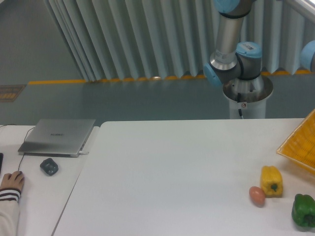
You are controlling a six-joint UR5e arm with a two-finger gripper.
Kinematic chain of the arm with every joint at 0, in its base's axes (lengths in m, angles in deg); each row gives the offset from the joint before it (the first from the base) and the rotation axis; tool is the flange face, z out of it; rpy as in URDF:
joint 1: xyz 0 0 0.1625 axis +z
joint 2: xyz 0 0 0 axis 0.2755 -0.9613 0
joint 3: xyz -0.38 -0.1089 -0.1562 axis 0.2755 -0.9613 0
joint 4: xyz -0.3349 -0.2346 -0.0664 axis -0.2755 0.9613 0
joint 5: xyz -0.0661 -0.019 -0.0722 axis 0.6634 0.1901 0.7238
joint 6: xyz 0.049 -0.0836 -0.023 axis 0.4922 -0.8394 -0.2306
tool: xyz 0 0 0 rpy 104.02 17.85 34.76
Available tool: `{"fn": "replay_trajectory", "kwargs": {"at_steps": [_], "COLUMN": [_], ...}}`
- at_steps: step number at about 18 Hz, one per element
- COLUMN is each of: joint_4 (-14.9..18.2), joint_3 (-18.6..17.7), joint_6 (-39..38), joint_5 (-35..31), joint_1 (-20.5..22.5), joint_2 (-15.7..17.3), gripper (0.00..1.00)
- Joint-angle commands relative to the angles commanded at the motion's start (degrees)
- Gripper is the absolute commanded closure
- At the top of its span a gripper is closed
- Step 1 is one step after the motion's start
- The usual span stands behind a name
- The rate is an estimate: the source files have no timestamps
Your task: Place the red peppers in a basket
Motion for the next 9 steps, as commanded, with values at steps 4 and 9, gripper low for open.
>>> {"fn": "replay_trajectory", "kwargs": {"at_steps": [4, 9], "joint_4": [-1.7, -4.6], "joint_3": [0.0, -0.8], "joint_6": [5.5, 8.7], "joint_5": [-3.9, -3.9], "joint_1": [1.8, 4.1], "joint_2": [-0.3, -1.2], "gripper": [0.44, 0.01]}}
